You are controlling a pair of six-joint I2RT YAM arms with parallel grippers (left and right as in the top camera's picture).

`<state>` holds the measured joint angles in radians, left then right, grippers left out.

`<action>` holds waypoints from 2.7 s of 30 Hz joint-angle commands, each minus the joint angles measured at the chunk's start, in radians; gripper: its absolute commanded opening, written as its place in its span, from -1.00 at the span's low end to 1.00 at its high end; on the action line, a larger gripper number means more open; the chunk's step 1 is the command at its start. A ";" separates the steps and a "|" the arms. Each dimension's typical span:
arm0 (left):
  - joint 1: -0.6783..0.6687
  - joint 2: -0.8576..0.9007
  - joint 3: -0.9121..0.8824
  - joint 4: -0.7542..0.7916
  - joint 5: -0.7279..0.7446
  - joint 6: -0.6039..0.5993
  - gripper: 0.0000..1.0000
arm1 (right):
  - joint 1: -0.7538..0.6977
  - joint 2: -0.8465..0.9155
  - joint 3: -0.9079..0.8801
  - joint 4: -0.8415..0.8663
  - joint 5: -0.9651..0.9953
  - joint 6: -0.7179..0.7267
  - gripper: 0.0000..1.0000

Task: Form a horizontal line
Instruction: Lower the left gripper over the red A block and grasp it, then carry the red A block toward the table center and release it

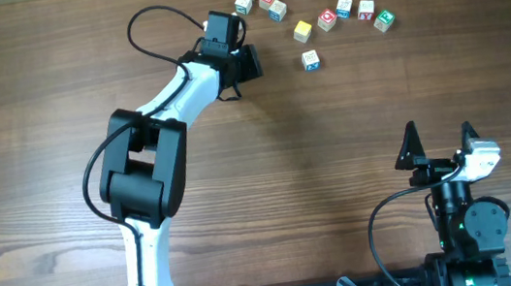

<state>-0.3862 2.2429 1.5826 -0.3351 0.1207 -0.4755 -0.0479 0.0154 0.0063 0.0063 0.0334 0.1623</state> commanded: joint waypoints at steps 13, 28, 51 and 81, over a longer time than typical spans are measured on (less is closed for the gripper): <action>-0.011 -0.136 0.002 -0.109 0.000 0.027 -0.16 | -0.005 -0.004 -0.001 0.003 -0.013 -0.004 0.99; -0.016 -0.024 0.002 -0.066 -0.067 0.145 0.38 | -0.005 -0.004 -0.001 0.003 -0.013 -0.004 0.99; -0.016 -0.113 0.002 -0.162 -0.077 0.158 -0.63 | -0.005 -0.004 -0.001 0.003 -0.013 -0.004 1.00; -0.186 -0.075 0.001 -0.389 -0.204 -0.012 -0.54 | -0.005 -0.004 -0.001 0.003 -0.013 -0.004 0.99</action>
<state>-0.5770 2.1014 1.5898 -0.7250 -0.0631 -0.4698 -0.0479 0.0154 0.0059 0.0063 0.0330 0.1623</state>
